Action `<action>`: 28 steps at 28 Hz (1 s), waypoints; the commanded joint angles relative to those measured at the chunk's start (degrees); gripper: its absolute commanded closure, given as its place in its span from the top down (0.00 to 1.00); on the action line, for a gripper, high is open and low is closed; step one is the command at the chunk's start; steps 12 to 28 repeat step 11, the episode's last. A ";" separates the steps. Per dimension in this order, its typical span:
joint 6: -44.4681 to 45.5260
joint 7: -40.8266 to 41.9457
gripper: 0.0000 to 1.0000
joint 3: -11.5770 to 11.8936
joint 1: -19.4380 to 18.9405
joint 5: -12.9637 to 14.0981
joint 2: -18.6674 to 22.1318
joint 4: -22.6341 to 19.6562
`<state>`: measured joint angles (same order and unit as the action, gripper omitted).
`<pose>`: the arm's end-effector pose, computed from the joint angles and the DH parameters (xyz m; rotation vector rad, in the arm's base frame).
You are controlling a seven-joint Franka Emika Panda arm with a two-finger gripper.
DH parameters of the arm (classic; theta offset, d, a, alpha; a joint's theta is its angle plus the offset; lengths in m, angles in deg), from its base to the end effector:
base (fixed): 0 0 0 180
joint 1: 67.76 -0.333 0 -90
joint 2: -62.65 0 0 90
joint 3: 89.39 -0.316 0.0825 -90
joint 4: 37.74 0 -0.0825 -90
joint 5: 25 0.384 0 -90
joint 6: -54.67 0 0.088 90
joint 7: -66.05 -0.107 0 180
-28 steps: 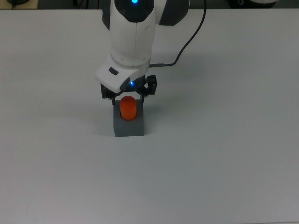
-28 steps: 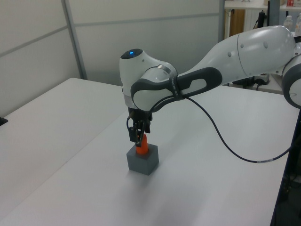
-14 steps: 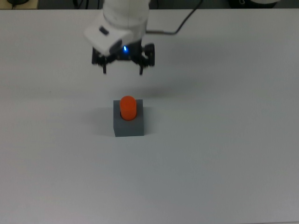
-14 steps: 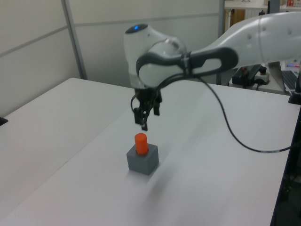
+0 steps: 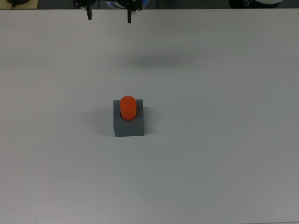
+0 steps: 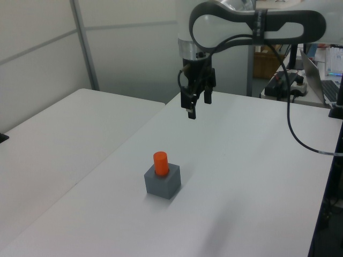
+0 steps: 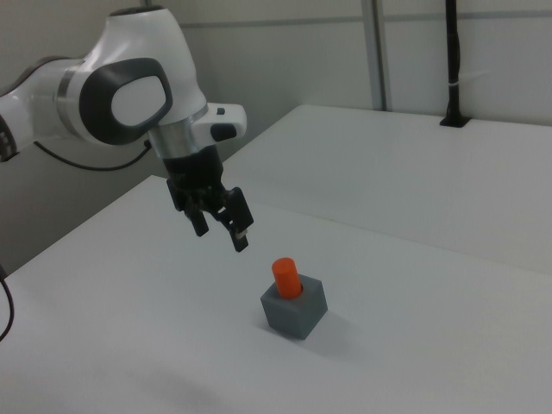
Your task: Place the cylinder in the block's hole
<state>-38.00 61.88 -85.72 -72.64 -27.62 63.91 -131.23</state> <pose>0.5513 0.0066 0.6120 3.0967 -0.0770 0.0150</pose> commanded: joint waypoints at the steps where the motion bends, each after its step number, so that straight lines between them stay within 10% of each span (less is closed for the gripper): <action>1: -3.99 -1.02 1.00 0.55 -1.45 0.25 1.55 -5.12; 28: -8.05 -1.72 1.00 0.73 -1.89 0.16 1.64 -6.62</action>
